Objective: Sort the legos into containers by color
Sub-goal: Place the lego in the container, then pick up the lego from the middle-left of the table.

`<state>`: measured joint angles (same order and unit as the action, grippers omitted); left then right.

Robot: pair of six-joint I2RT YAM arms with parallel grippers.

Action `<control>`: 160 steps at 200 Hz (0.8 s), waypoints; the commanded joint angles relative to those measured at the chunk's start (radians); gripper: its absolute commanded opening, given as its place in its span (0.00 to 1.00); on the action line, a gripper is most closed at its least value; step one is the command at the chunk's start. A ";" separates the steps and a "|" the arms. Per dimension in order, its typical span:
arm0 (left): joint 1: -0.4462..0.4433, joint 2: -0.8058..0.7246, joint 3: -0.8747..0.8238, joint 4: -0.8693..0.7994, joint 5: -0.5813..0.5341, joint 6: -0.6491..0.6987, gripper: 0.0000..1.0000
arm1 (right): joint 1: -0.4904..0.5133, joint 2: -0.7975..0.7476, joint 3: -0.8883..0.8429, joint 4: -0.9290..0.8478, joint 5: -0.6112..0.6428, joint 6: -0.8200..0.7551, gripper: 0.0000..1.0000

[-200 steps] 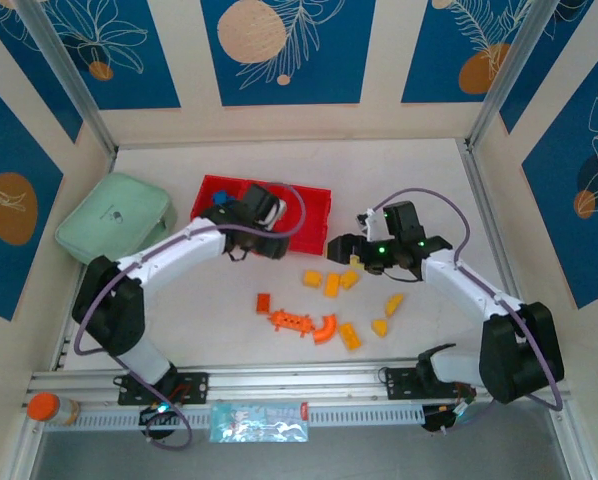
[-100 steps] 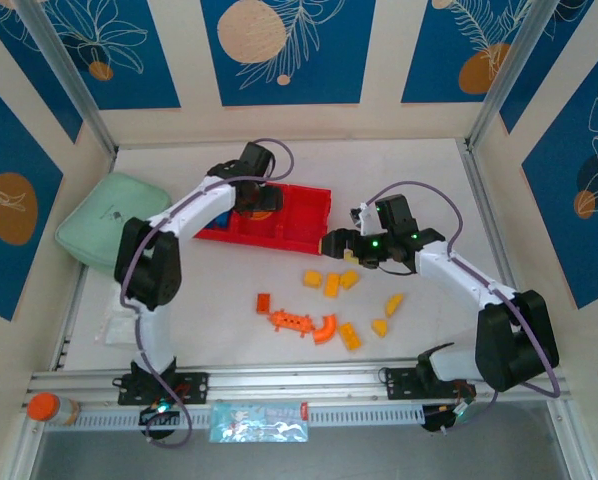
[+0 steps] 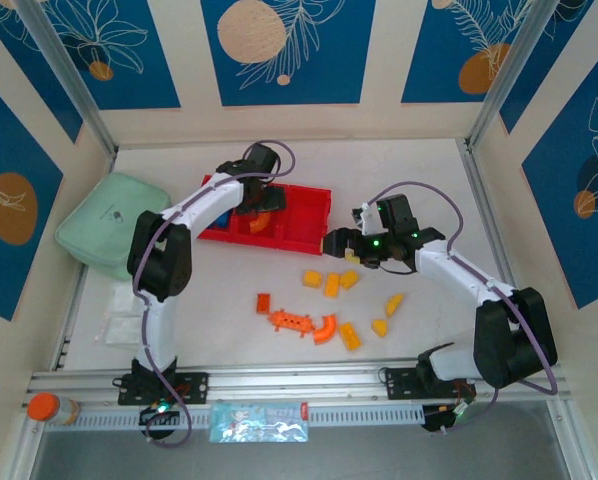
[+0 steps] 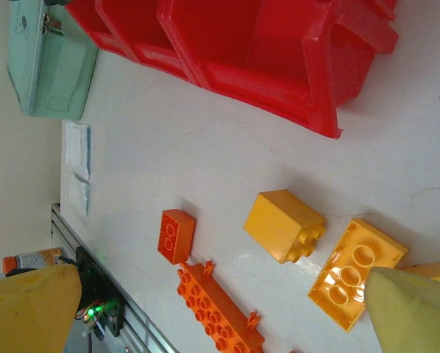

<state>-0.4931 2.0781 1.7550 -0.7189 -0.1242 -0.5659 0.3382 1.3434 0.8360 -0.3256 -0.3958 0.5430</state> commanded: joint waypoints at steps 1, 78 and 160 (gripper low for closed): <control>0.004 -0.046 0.013 -0.021 -0.022 0.001 0.84 | -0.004 0.012 0.038 0.007 -0.036 0.005 0.99; -0.032 -0.292 -0.182 0.014 0.046 0.041 0.83 | 0.047 -0.013 0.055 -0.102 0.010 -0.067 0.99; -0.250 -0.618 -0.603 -0.089 -0.022 -0.018 0.84 | 0.247 -0.071 -0.081 -0.006 0.079 -0.062 0.99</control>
<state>-0.6834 1.5158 1.2392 -0.7399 -0.1169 -0.5480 0.5388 1.2964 0.8097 -0.3813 -0.3389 0.4793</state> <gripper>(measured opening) 0.837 0.991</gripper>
